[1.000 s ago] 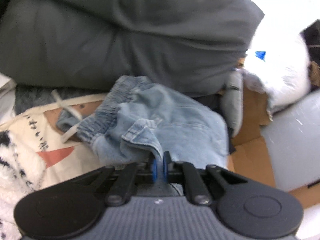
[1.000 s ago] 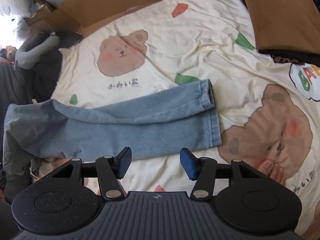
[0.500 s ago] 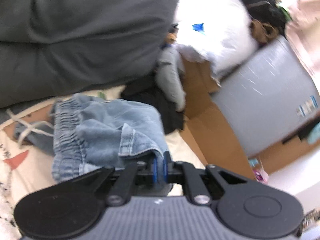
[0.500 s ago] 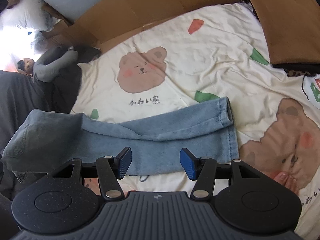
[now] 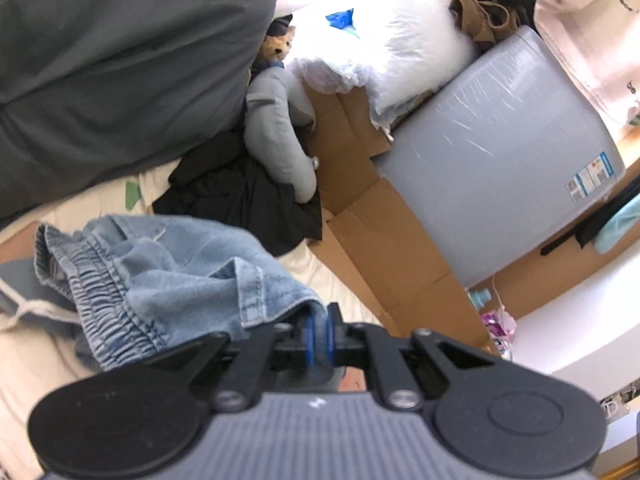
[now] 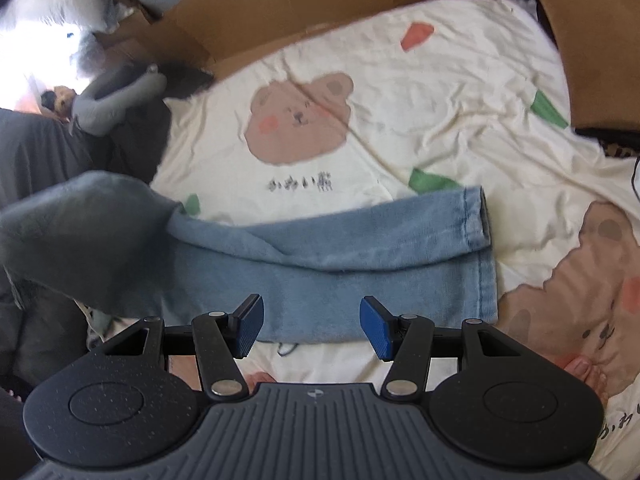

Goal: Fold clothes
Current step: 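Lift the jeans waist with the left tool while the right tool hovers over the leg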

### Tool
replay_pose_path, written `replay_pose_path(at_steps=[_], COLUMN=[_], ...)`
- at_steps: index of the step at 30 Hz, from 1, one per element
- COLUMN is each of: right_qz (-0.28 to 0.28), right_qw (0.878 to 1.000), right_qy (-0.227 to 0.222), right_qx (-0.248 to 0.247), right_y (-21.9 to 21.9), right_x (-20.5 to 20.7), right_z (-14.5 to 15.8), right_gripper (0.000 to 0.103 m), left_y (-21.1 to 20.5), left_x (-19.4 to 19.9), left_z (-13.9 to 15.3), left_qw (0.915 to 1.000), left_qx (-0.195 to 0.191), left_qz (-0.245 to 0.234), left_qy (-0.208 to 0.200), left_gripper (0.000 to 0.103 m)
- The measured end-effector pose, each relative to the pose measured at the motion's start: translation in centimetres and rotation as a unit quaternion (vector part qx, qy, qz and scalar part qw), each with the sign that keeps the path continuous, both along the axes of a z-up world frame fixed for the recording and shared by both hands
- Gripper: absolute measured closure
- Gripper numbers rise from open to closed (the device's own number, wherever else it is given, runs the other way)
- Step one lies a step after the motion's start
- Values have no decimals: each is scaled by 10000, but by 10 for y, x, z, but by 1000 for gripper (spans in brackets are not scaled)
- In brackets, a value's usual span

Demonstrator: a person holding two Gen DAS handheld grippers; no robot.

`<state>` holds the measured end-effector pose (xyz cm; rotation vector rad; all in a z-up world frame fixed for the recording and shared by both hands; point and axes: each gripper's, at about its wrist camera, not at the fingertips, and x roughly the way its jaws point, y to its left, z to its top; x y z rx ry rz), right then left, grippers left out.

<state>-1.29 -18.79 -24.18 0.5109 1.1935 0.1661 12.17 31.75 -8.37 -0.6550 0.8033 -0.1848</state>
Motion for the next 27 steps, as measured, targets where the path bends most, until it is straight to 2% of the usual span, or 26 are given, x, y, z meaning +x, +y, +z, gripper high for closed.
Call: replay_pose_path(at_steps=[6, 14, 19, 21, 27], right_qz=[-273, -814, -1320, -1519, -2113], right_qw=[9986, 9922, 9843, 9802, 9685], right_qy=[450, 882, 1002, 1066, 920], right_qx=[96, 335, 605, 691, 945], right_y=[-7, -26, -40, -45, -59], right_x=[-3, -14, -24, -30, -33], right_z=[-42, -93, -116, -124, -139], right_gripper=[43, 47, 48, 53, 53], left_y=[11, 28, 36, 41, 54], left_x=[21, 29, 22, 19, 10], left_z=[8, 14, 20, 22, 24], left_qw=[9998, 9990, 9982, 9979, 9966], left_qx=[114, 258, 387, 413, 516], left_qz=[133, 357, 450, 498, 638], left_qy=[-64, -53, -15, -8, 99], left_gripper=[97, 97, 97, 97, 97])
